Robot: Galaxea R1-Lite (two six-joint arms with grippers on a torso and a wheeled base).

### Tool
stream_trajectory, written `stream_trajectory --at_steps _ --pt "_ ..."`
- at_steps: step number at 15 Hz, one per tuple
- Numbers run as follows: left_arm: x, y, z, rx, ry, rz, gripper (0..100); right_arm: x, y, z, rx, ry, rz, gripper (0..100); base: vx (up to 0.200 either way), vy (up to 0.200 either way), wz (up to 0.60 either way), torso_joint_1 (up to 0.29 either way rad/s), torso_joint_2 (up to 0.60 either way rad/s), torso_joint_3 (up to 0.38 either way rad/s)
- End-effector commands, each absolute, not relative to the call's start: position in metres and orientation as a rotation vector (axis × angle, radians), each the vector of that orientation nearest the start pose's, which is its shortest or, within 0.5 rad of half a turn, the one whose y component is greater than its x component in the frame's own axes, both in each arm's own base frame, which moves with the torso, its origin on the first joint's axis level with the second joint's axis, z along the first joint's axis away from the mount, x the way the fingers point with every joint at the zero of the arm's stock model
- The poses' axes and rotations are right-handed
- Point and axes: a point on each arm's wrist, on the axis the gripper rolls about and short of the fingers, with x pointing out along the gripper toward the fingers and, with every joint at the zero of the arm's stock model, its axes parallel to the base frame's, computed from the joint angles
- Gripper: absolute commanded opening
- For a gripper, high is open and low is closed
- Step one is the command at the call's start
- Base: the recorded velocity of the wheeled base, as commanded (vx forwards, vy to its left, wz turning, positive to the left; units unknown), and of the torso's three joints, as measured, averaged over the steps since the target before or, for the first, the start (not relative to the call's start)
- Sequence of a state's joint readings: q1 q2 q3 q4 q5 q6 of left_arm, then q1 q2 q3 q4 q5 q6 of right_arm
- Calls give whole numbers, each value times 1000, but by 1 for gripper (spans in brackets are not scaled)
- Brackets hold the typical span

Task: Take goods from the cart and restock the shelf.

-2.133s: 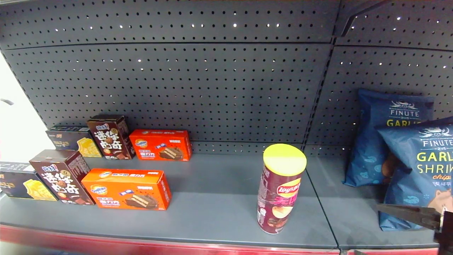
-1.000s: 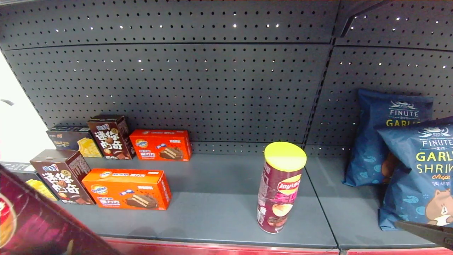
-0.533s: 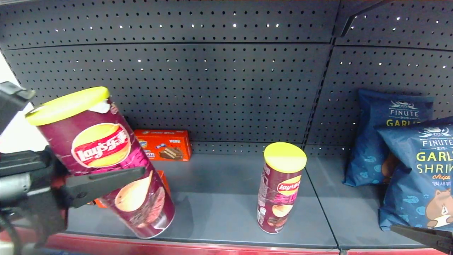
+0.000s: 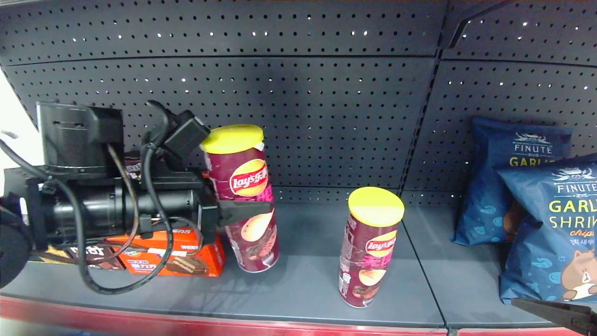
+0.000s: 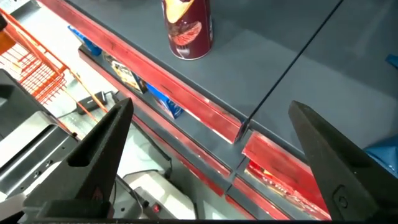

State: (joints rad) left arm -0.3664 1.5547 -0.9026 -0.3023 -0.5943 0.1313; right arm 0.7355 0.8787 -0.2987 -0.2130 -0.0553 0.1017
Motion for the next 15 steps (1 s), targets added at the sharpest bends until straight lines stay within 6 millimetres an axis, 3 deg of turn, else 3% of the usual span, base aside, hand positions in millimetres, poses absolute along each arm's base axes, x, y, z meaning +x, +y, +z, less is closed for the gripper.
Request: stream_trajectory --at_steps 1,4,15 --pt "286 -126 206 91 331 -981 0 70 61 162 -48 383 651 100 0 0 0 0 0 0" --pt "317 -140 203 97 317 -987 0 72 63 162 -54 387 651 100 0 0 0 0 0 0" --pt "382 -191 188 150 246 -1047 0 75 65 166 -49 378 652 100 0 0 0 0 0 0"
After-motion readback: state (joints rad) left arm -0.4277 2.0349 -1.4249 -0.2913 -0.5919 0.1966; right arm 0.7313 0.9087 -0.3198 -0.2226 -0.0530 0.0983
